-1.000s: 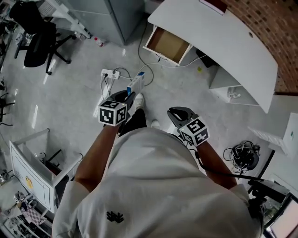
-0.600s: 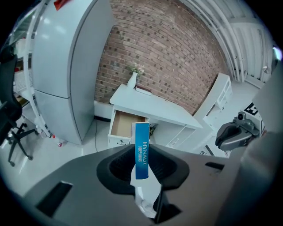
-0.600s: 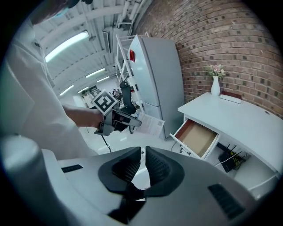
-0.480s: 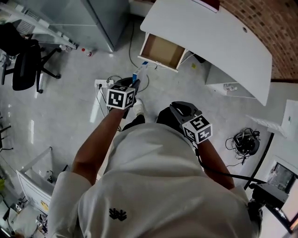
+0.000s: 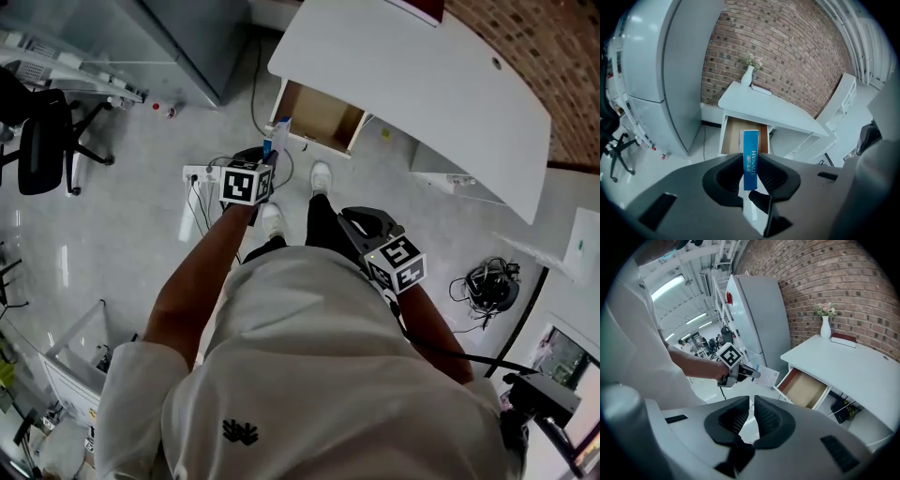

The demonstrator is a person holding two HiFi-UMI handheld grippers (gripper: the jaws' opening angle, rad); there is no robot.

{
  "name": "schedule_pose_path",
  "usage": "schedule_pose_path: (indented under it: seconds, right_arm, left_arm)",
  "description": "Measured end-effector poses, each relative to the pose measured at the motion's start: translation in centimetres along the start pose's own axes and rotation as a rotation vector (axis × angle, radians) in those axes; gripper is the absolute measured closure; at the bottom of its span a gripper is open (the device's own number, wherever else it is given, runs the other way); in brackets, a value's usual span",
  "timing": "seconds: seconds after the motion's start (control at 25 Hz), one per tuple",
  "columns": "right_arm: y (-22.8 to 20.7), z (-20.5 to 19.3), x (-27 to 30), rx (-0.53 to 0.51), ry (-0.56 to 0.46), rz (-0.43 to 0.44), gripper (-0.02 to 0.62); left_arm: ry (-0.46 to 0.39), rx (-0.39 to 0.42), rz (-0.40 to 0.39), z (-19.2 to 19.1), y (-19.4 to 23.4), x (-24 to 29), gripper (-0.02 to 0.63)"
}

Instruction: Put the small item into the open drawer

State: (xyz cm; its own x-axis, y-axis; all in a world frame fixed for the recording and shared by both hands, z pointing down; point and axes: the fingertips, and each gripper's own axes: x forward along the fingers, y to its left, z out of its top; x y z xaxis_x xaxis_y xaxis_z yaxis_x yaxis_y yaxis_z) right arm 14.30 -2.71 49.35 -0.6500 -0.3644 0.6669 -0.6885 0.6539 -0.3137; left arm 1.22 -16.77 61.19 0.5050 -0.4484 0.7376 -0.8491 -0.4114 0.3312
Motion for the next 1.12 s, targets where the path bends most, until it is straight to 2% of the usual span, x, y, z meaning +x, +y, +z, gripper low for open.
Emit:
schedule_pose_path:
  seconds: [0.32,0.48,0.6,0.8,1.12]
  right_arm:
    - [-9.0,2.9,1.7,-0.001,0.054,0.074,0.538]
    - [-13.2,3.2,2.7,-0.014,0.143,0.108,0.538]
    - [-16.1,3.2,3.6,-0.006,0.171,0.122,0.538]
    - [-19.4,3.0,5.4,0.017,0.21,0.128,0.538]
    - [-22.9,3.1,6.8,0.042,0.254,0.123,0.538]
  left_arm:
    - [0.081,0.004,0.08,2.6,2.6,8.9,0.508]
    - [0.124,0.026,0.13,3.4,4.6,13.5,0.508]
    - [0.124,0.033,0.151,3.8,6.4,17.4,0.508]
    - [0.168,0.025,0.158,3.7,8.9,22.4,0.508]
    - [0.236,0.045,0.18,3.6,11.4,27.5,0.508]
